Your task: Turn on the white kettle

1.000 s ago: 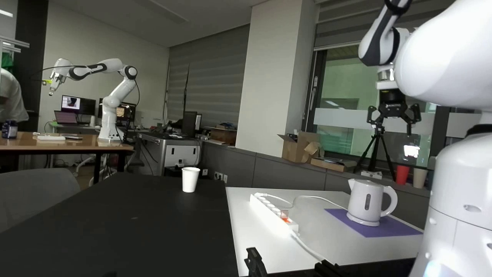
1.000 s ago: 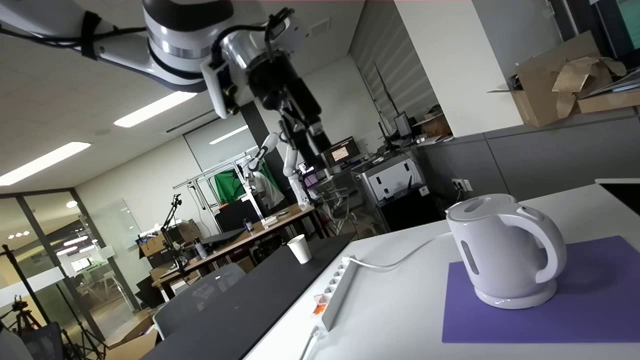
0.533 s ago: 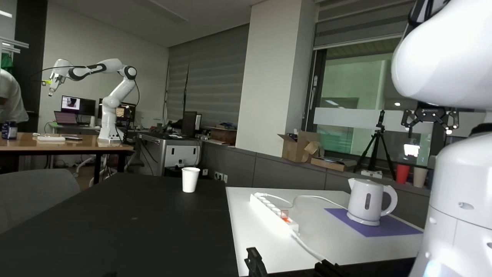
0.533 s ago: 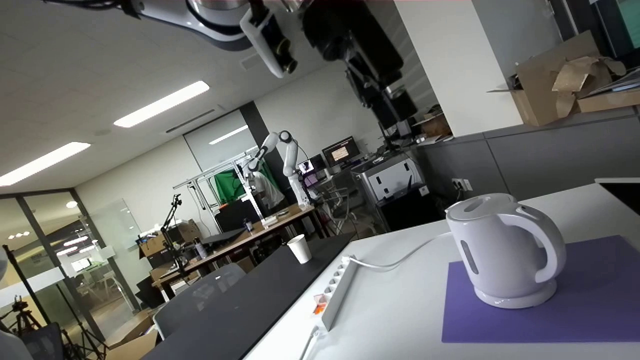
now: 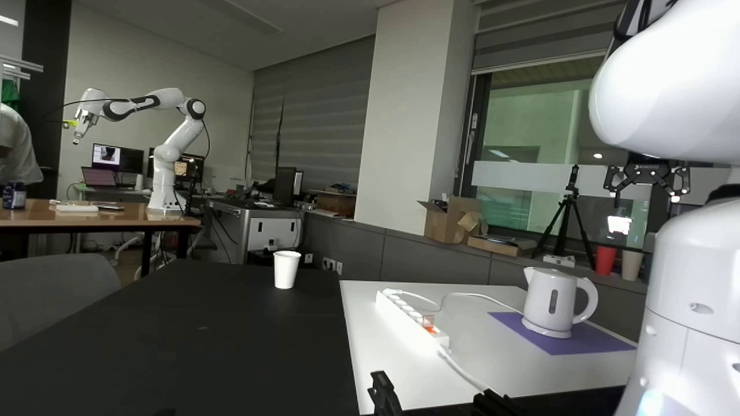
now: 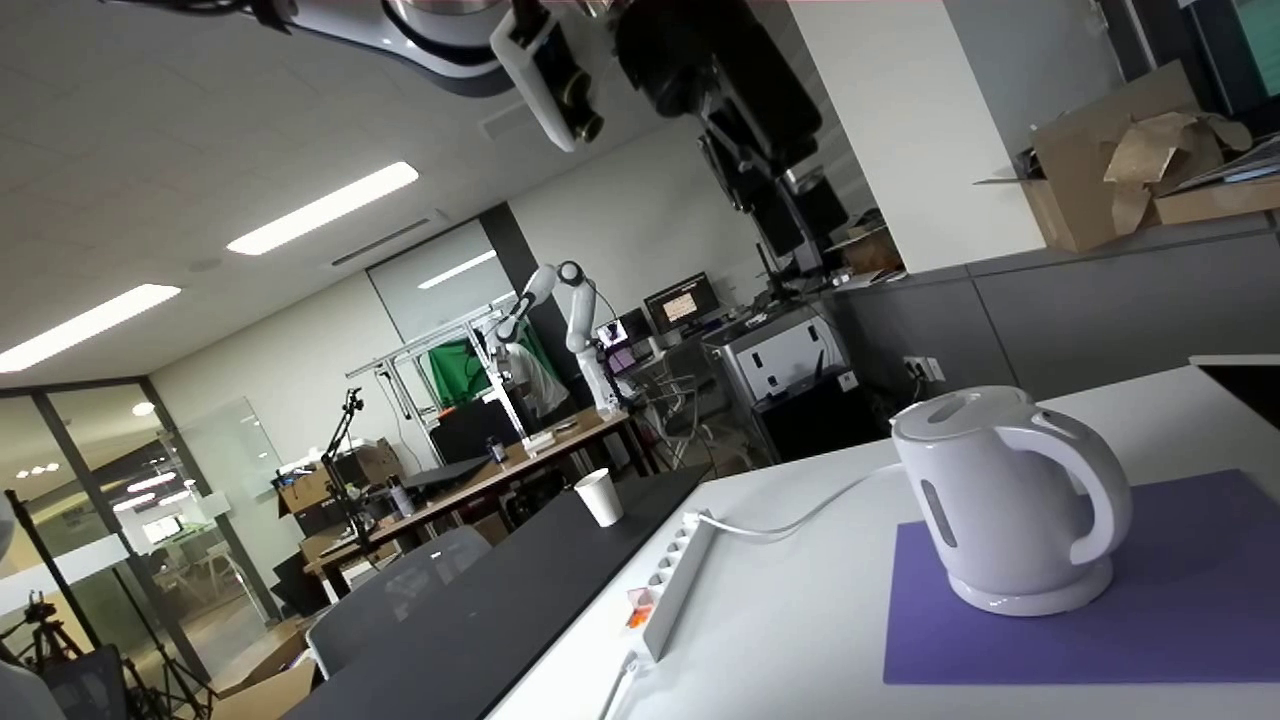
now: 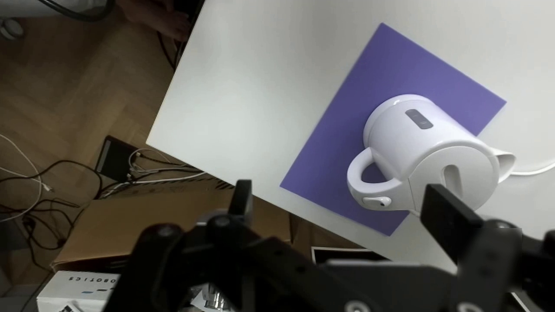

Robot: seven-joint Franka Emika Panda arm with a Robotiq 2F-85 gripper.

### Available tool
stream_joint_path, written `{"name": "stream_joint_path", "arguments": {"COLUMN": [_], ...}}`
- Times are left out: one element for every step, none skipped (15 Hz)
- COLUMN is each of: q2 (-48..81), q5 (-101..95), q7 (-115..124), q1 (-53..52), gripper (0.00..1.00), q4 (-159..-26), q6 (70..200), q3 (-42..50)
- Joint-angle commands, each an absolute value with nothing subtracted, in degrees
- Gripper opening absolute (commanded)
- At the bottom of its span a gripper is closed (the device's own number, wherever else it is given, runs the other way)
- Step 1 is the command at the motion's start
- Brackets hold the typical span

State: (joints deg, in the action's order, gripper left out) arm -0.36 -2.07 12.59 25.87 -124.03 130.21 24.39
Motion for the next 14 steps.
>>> {"name": "stream_joint_path", "arguments": {"q2": [-0.28, -0.28, -0.28, -0.28, -0.28, -0.28, -0.28, -0.28, -0.28, 1.34, 3.63, 6.39, 9.35, 11.91], "q5": [-2.02, -2.02, -2.03, -2.03, -2.03, -2.03, -2.03, -2.03, -2.03, -1.85, -2.1, -0.98, -0.15, 0.72], "q7": [12.54, 12.54, 12.54, 12.54, 12.54, 12.54, 12.54, 12.54, 12.54, 14.41, 15.89, 15.07, 16.38, 16.35], "q1": [25.62, 25.62, 25.62, 25.63, 25.63, 25.63, 25.63, 25.63, 25.63, 25.46, 25.22, 24.95, 24.68, 24.5], "gripper": [1.0, 1.0, 1.0, 1.0, 1.0, 1.0, 1.0, 1.0, 1.0, 1.0, 1.0, 1.0, 1.0, 1.0], "q4": [-123.86, -123.87, -123.87, -123.87, -123.87, -123.87, -123.87, -123.87, -123.87, -122.88, -121.49, -119.78, -118.33, -117.08], "q6": [130.08, 130.08, 130.08, 130.08, 130.08, 130.08, 130.08, 130.08, 130.08, 131.19, 132.12, 132.55, 134.62, 136.48], "q3": [24.67, 24.67, 24.67, 24.68, 24.68, 24.67, 24.67, 24.68, 24.67, 24.5, 24.28, 24.08, 23.88, 23.71]}}
